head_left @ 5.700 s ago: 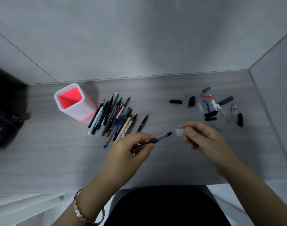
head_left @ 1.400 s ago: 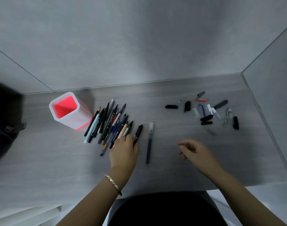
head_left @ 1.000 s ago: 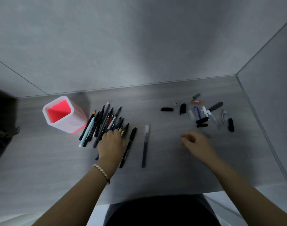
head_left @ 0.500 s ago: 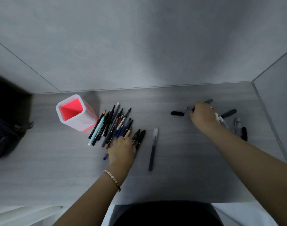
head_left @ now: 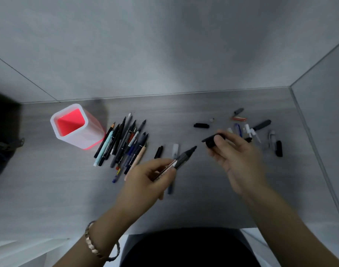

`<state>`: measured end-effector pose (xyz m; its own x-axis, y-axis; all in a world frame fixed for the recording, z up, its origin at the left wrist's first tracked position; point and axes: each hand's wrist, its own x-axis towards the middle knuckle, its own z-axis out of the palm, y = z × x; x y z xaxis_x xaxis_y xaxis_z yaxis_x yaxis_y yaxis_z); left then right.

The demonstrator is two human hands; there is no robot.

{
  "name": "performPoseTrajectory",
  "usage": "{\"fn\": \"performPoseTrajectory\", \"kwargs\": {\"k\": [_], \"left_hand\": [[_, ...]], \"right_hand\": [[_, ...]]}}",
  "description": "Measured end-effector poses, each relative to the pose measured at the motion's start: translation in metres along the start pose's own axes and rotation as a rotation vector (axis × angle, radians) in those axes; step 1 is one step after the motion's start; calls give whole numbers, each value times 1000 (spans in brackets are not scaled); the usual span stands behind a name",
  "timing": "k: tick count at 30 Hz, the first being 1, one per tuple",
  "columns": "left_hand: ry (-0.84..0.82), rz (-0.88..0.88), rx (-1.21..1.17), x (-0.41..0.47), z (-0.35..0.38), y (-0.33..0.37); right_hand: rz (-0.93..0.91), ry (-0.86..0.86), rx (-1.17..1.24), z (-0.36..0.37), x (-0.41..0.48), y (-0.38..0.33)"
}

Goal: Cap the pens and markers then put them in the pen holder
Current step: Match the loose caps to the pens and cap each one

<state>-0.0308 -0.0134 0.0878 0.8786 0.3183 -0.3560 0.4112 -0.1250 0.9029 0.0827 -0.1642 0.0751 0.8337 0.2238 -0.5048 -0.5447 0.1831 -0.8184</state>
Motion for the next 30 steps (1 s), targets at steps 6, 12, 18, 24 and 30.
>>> {"fn": "performPoseTrajectory", "kwargs": {"k": [6, 12, 18, 24, 30], "left_hand": [[2, 92, 40, -10, 8, 4], [-15, 153, 105, -14, 4, 2], [23, 332, 301, -15, 5, 0], [66, 379, 369, -17, 4, 2], [26, 310, 315, -23, 5, 11]], "right_hand": [[-57, -6, 10, 5, -29, -3], [-87, -32, -94, 8, -38, -3], [-74, -104, -37, 9, -41, -3], [-112, -140, -7, 7, -46, 4], [-156, -136, -6, 7, -52, 6]]}}
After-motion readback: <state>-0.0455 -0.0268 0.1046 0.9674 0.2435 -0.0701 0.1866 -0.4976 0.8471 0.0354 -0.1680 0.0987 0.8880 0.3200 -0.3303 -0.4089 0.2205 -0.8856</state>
